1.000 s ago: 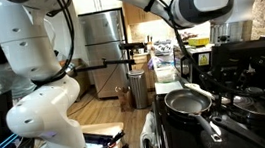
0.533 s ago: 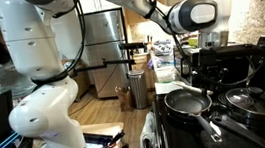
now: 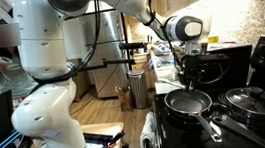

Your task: Remove the wooden spoon from the pot on the right side of the stove and place it on the left side of the countertop

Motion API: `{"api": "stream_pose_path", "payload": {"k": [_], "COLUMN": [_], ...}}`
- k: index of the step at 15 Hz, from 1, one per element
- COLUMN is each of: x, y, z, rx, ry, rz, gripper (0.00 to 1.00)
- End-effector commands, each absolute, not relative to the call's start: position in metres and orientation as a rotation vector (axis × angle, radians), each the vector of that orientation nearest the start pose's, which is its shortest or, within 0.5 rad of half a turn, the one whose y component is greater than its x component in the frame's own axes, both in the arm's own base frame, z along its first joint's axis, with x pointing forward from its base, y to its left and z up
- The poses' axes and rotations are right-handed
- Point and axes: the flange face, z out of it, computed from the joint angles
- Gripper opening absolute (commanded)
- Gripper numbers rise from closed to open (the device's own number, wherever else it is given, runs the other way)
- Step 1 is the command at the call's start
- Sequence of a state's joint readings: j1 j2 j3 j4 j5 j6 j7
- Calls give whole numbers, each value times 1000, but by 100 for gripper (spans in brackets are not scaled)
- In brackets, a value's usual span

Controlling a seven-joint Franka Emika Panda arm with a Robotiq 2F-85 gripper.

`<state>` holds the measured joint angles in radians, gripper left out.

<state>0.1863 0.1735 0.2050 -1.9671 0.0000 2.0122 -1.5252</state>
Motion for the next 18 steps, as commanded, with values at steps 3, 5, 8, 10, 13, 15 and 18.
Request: {"api": "stream_pose_path", "payload": {"k": [3,5,8,10,13,15,18], "x": [526,524,521,522,526,529,533], "y": [274,278,278,277,298,321,359], "z": [373,372,368,368,363,353,344], "rx": [1899,1928,1889,1892,1885,1857,1777], "ry": [2764,2769,2772,2770,2767,2800,2863], "rz": [-75,-40,-59,-57,-60,-58,-14], "gripper": [7,7,30,7,7,7,7]}}
